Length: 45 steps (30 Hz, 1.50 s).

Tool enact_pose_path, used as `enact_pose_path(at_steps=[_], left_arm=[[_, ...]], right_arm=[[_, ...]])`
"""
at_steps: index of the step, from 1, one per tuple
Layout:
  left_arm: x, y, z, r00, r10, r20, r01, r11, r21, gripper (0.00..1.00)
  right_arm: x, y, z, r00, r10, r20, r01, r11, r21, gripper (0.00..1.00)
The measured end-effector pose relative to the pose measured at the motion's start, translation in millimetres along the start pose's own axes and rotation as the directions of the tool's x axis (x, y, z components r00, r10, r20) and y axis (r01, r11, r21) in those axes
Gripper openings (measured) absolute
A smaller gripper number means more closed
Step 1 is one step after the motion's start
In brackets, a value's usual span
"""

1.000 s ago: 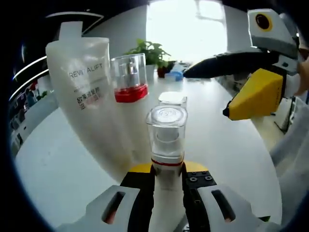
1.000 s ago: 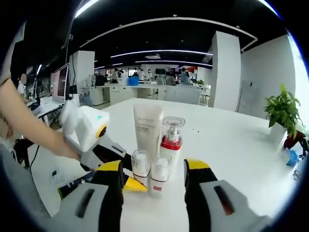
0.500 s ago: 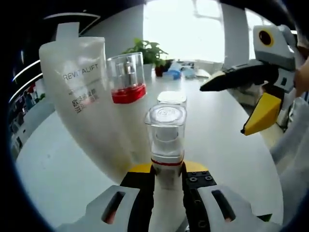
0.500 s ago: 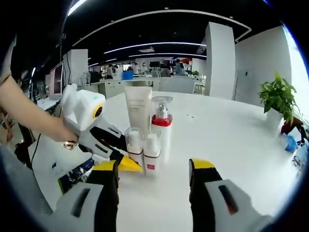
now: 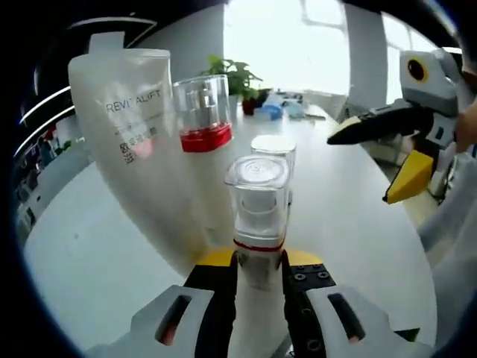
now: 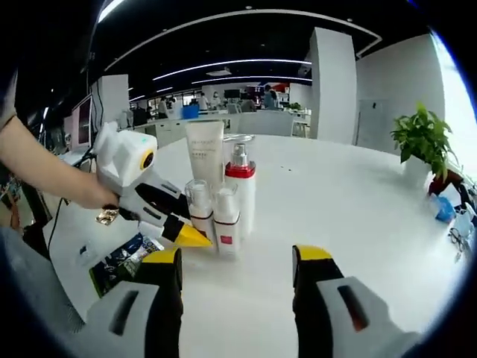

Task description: Arrange the skincare products in the storage area until every visible bottle or jar stands upright without overlapping.

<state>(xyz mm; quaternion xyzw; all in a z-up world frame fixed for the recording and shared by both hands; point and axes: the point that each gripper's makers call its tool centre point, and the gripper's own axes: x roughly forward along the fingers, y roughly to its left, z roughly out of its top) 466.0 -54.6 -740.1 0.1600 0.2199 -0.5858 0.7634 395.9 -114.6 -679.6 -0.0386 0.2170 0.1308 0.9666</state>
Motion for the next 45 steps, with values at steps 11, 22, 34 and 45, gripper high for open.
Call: enact_pose_path(at_steps=[11,22,34,45], left_arm=[[-6.7,-4.8,1.6,1.000,-0.001,-0.012,0.001,1.000,0.013,0.30],[-35.6,-9.6,3.2,0.998,0.043,-0.041,-0.044,0.999,-0.029,0.47],[-84.6,-15.0,-5.6,0.991,0.123,-0.048,-0.129,0.981,-0.144,0.67],[-137.3,-21.1,-39.8,0.969,0.226,-0.096,-0.244,0.927,-0.286,0.87]], right_arm=[[-6.3,-0.3,3.3,1.000,-0.007,0.005,0.007,1.000,-0.003,0.60],[-14.4,15.1,11.7,0.999,0.030,0.024,-0.030,1.000,-0.009,0.65],[-22.6,32.4,3.8,0.997,0.083,0.003,-0.083,0.996,0.017,0.79],[-30.4,55.9,-5.6,0.990,0.138,-0.010,-0.138,0.990,0.022,0.85]])
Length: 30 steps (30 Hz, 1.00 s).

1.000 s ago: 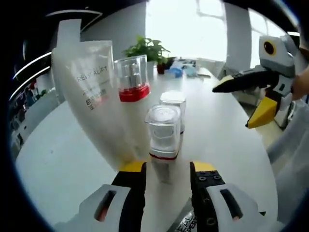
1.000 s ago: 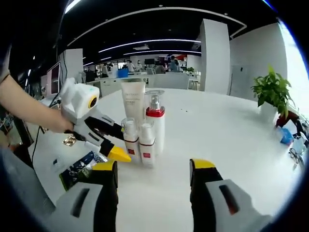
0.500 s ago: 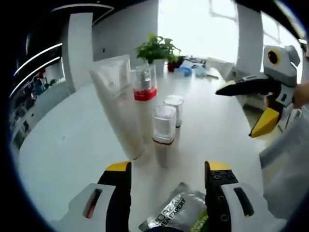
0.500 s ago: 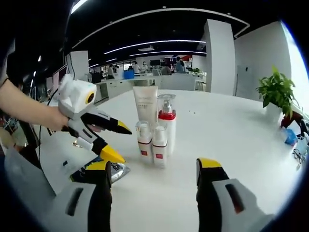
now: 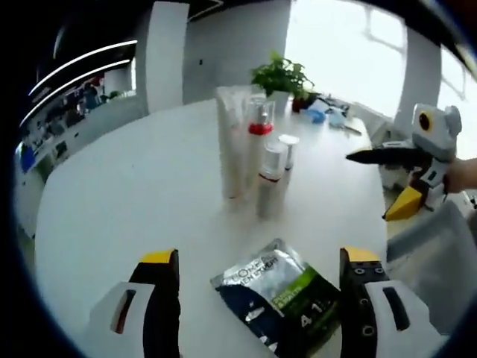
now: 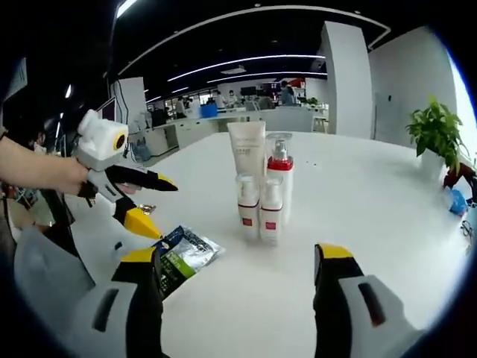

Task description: Arrange the skincare products in the storage area until every visible bottle or jar stands upright without overlapping.

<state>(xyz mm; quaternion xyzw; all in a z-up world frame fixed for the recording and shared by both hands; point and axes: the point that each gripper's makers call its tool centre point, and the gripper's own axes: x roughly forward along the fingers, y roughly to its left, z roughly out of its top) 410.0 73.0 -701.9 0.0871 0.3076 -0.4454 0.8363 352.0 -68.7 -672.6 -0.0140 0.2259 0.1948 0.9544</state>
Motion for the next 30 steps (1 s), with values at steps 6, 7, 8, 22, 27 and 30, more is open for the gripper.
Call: enact_pose_path(at_steps=[6,7,8,22,27,30], left_arm=[[-25.6,1.6,-11.1,0.999,0.040,0.018,-0.039,0.996,-0.082,0.94],[-30.7,1.8,-13.0,0.999,0.049,0.022,-0.047,0.994,-0.094,0.95],[-35.0,1.7,-14.6,0.998,0.056,0.025,-0.053,0.993,-0.103,0.95],[-97.1,9.3,-56.9,0.979,0.203,0.030,-0.192,0.957,-0.219,0.97],[-118.9,13.2,-68.7,0.963,0.266,0.037,-0.246,0.929,-0.276,0.97],[-131.7,14.7,-72.6,0.950,0.307,0.054,-0.277,0.909,-0.311,0.97]], right_arm=[[-4.0,9.0,-2.9,1.000,0.020,0.002,-0.020,1.000,0.009,0.88],[-5.1,9.7,-2.9,1.000,0.019,0.006,-0.019,1.000,0.013,0.89],[-6.0,10.3,-3.0,1.000,0.021,0.008,-0.021,1.000,0.016,0.89],[-20.0,15.4,-9.1,0.999,0.036,0.005,-0.036,0.999,0.002,0.91],[-22.2,17.2,-6.9,0.999,0.046,0.010,-0.045,0.999,-0.022,0.91],[-24.3,17.9,-8.2,0.999,0.050,0.006,-0.049,0.998,-0.032,0.90]])
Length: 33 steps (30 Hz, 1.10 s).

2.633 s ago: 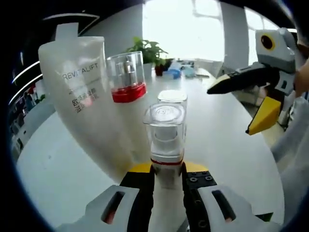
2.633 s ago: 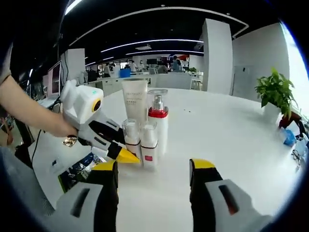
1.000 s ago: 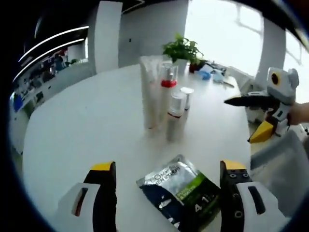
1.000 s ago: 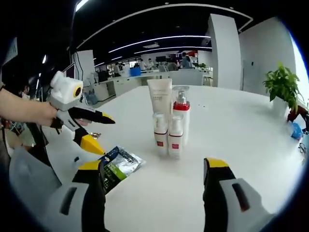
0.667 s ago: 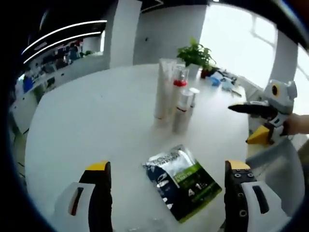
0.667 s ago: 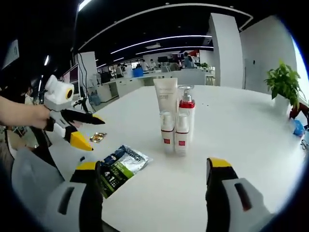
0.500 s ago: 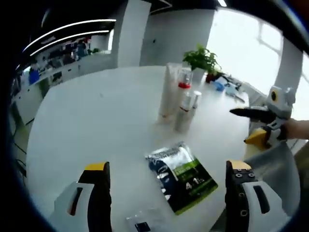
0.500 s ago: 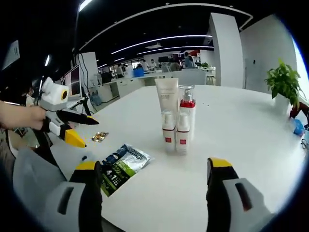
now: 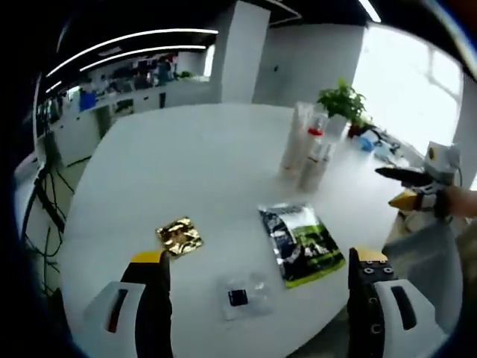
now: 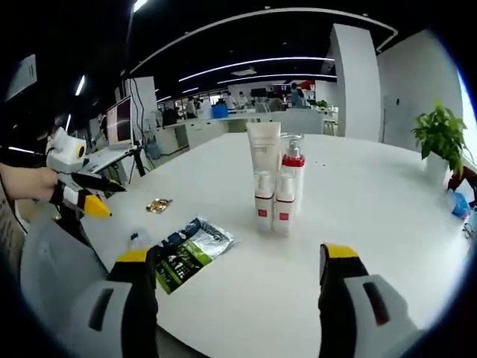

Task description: Arrange the skincare products in the storage area until every visible bottle or jar stands upright without overlapping.

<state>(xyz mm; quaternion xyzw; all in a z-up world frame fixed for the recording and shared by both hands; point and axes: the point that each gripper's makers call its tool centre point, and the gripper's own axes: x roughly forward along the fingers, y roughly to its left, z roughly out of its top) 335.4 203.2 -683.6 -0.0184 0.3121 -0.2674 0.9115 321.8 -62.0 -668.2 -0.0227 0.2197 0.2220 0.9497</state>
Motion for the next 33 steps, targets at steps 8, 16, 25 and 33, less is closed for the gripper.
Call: enact_pose_path(at_steps=[8,16,25,33], left_arm=[[-19.2,5.1,-11.3,0.999,0.048,0.012,-0.047,0.998,-0.041,0.96],[-25.3,1.8,-23.0,0.998,0.063,-0.006,-0.063,0.997,-0.050,0.96],[-22.4,-5.1,-27.1,0.998,0.060,-0.022,-0.061,0.997,-0.045,0.96],[-16.6,-17.5,-31.9,0.997,0.046,-0.053,-0.048,0.998,-0.030,0.97]], right_arm=[[-10.0,-0.8,-5.0,1.000,0.001,-0.005,-0.001,1.000,-0.003,0.89],[-19.2,-4.8,-15.5,1.000,-0.030,-0.009,0.030,0.999,0.010,0.86],[-13.9,5.7,16.9,0.997,-0.012,0.070,0.010,1.000,0.024,0.86],[-7.8,14.2,10.1,0.999,0.014,0.052,-0.013,1.000,-0.011,0.85]])
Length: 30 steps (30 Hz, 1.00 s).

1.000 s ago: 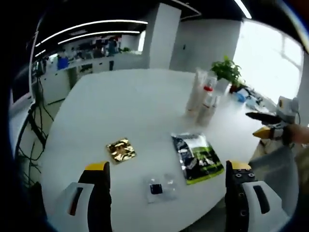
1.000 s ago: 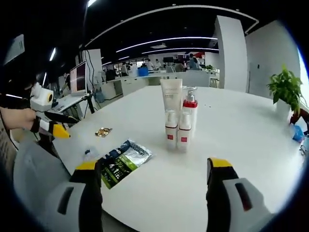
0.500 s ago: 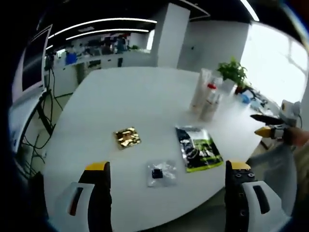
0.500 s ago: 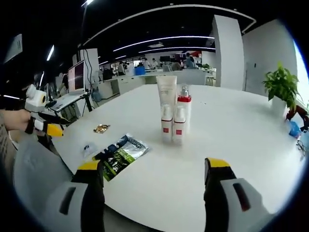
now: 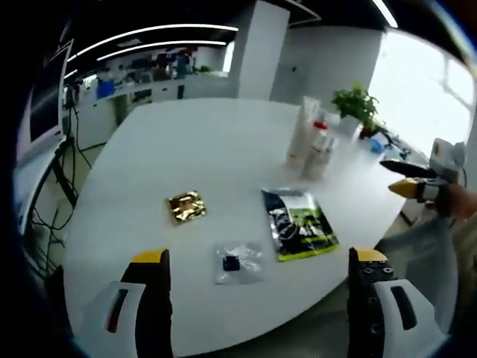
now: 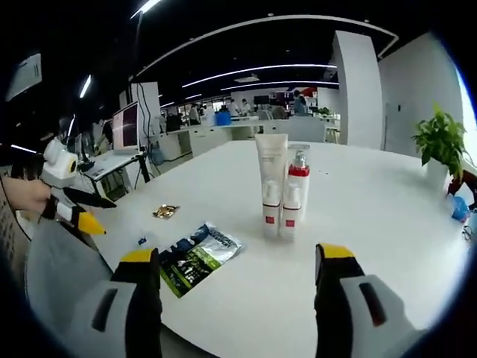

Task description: Arrange the skincare products in the storage area until every visible bottle or jar stands upright without overlapping.

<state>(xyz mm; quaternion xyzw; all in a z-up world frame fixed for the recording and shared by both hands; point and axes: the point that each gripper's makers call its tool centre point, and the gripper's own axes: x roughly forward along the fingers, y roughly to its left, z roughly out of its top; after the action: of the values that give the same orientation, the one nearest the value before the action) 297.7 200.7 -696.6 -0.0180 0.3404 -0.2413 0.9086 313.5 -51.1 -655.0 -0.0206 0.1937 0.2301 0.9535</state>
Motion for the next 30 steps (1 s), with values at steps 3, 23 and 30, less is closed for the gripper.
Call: enact_pose_path(at_steps=[3,23,30], left_arm=[[5.6,-5.2,-3.8,1.000,-0.008,-0.027,0.008,1.000,0.006,0.97],[80.9,-71.5,-11.8,0.967,-0.074,-0.245,0.104,0.988,0.110,0.97],[112.0,-86.1,-21.6,0.947,-0.067,-0.314,0.114,0.984,0.135,0.97]], right_arm=[[1.6,5.1,-3.6,1.000,0.012,-0.014,-0.013,1.000,-0.023,0.85],[-0.2,1.5,-3.8,1.000,-0.005,-0.007,0.005,1.000,-0.018,0.85],[-0.8,-1.2,-3.7,1.000,-0.018,-0.006,0.018,1.000,-0.015,0.85]])
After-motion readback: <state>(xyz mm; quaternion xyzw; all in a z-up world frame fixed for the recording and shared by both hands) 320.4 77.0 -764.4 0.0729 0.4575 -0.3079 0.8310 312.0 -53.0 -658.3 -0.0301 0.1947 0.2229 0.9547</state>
